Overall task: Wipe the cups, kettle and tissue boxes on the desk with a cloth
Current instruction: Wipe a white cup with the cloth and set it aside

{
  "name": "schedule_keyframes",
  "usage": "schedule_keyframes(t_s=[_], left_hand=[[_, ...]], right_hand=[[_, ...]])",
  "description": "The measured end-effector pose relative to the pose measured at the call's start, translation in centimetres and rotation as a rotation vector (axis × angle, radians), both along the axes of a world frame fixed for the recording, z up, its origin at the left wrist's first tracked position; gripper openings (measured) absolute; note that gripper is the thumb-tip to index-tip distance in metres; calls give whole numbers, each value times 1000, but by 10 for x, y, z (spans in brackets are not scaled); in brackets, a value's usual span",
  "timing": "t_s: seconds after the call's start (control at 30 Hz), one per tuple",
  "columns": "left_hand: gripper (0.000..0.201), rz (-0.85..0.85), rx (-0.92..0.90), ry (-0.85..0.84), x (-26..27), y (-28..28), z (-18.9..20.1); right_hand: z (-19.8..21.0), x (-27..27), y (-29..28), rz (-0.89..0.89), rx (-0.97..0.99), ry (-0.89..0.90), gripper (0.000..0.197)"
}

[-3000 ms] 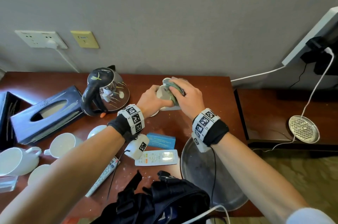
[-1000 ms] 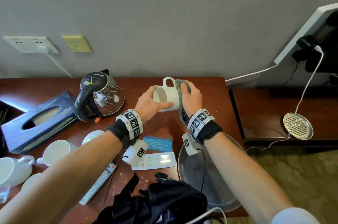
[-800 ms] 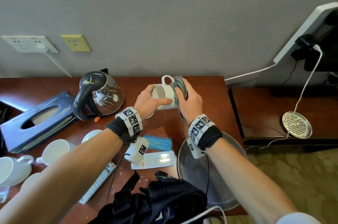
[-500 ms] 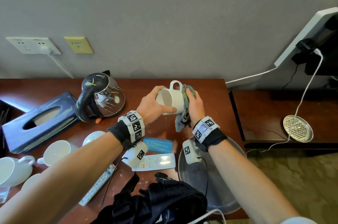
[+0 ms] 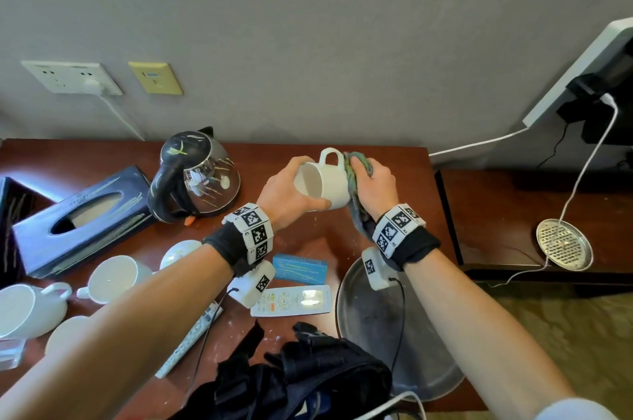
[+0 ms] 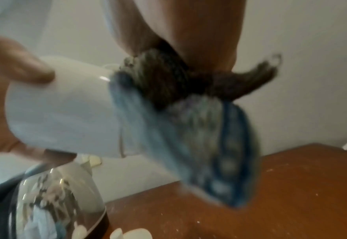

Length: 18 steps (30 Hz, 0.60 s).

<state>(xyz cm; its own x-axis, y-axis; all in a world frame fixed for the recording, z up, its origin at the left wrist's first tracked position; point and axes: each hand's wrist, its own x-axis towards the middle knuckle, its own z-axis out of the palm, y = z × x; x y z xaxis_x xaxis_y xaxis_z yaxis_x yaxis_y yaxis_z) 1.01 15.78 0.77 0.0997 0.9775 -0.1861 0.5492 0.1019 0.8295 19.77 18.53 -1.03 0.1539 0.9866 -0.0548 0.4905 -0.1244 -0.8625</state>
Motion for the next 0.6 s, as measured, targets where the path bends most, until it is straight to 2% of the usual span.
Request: schedule_keyframes(t_s=[0.1,0.2,0.27,0.33,0.47,0.6], left_hand=[[79,-55,-37,-2,-2,5,2],[79,-83,-93,-15,-8,9,3],[82,-68,-120,-39,-10,10,6],[84,-62,-148,-54,-10,11,7],[90,-98,-228,-66,-7,10,5],[78,-151,-320,-94,-6,13,4]], right_hand=[[7,2,-2,58,104,210,20],[9,2,-2,211,103,283,21],[8,1,-1,274,64,278,26],[4,0,0,258,39,239,28],[5,-1,3,175,52,140,15],[5,2,3,116,65,81,16]])
